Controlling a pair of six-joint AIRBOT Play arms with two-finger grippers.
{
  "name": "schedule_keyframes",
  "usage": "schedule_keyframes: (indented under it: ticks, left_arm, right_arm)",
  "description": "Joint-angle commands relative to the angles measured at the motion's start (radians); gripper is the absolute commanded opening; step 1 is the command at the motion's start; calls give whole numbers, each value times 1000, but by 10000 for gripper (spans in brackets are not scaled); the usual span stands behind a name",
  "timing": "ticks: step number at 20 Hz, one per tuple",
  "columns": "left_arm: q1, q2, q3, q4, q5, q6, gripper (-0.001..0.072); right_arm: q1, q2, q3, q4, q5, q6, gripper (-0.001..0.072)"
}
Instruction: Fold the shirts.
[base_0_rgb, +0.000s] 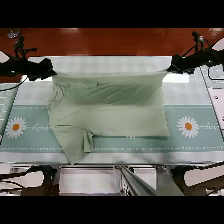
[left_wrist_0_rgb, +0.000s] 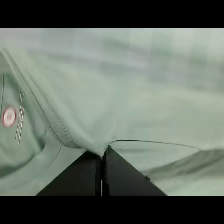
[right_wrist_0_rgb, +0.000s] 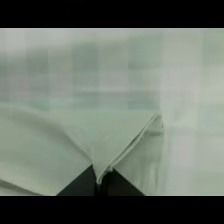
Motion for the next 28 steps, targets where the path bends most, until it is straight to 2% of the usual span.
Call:
schedule_keyframes:
  ticks: [1,6,10,11,12,13,14,17,19,23,25,28]
  left_arm:
    - [0,5,-63,124,-165,56,33]
    - [15,-36,-148,150,-157,54,34]
    - [21,-44,-148,154,-116,53,33]
    - [20,-45,-148,154,-120,52,42]
    - [19,-46,-148,155,-130,35,205]
    - [19,-45,-147,156,-156,39,664]
    - [22,-44,-144,160,-190,50,703]
    - [44,-31,-144,174,-322,49,702]
    - [74,16,-181,175,-375,50,703]
    - [179,233,-435,187,-319,51,702]
    - [254,359,-597,173,-249,44,702]
    - [350,562,-837,5,-148,42,702]
  right_arm:
    - [2,3,-56,-66,123,-48,20]
    - [8,-11,-213,-74,110,-43,20]
    - [19,-39,-232,-76,93,-38,21]
    - [21,-39,-232,-72,81,-35,82]
    - [22,-39,-232,-73,75,-35,406]
    - [22,-39,-230,-70,91,-39,622]
    - [14,-37,-223,-77,123,-37,625]
    - [-46,24,-217,-92,190,-17,625]
    - [-104,126,-251,-136,170,0,625]
    - [-237,446,-595,-62,-75,11,624]
    - [-275,617,-824,43,-176,-43,625]
    - [-278,826,-1065,191,-169,-120,625]
